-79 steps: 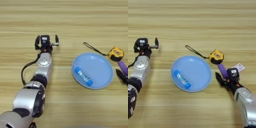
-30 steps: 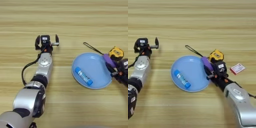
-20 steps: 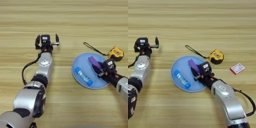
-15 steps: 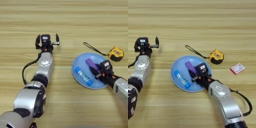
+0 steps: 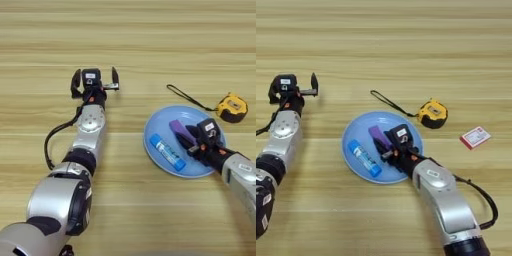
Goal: Move the objects on the table
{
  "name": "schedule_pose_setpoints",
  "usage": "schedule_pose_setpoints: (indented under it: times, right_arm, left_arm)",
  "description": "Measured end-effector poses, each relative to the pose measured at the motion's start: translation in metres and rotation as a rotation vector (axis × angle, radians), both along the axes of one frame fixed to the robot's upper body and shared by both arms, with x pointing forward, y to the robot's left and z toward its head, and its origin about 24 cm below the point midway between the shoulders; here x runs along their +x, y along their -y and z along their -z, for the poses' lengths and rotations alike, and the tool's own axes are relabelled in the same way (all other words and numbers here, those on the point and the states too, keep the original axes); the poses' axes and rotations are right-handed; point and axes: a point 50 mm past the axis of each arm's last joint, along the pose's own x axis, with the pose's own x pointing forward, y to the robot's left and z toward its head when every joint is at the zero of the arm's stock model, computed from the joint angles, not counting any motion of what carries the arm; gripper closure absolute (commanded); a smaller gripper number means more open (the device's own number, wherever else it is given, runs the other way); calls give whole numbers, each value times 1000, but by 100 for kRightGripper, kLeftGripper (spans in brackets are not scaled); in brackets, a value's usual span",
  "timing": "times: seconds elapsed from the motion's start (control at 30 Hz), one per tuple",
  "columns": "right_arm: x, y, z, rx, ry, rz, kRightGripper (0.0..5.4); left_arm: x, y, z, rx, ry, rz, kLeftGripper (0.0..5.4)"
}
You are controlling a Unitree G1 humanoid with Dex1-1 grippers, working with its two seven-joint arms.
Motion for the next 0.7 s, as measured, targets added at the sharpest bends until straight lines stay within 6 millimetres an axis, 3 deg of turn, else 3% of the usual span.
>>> schedule_pose_setpoints:
  times: [0.3, 0.7]
  right_arm:
    - [1, 2, -12, 13, 68, 11, 188]
    - [6, 27, -27, 6, 171, 127, 70]
  left_arm:
    - [0, 0, 0, 0, 0, 0, 0]
    - [0, 0, -1, 0, 3, 0, 0]
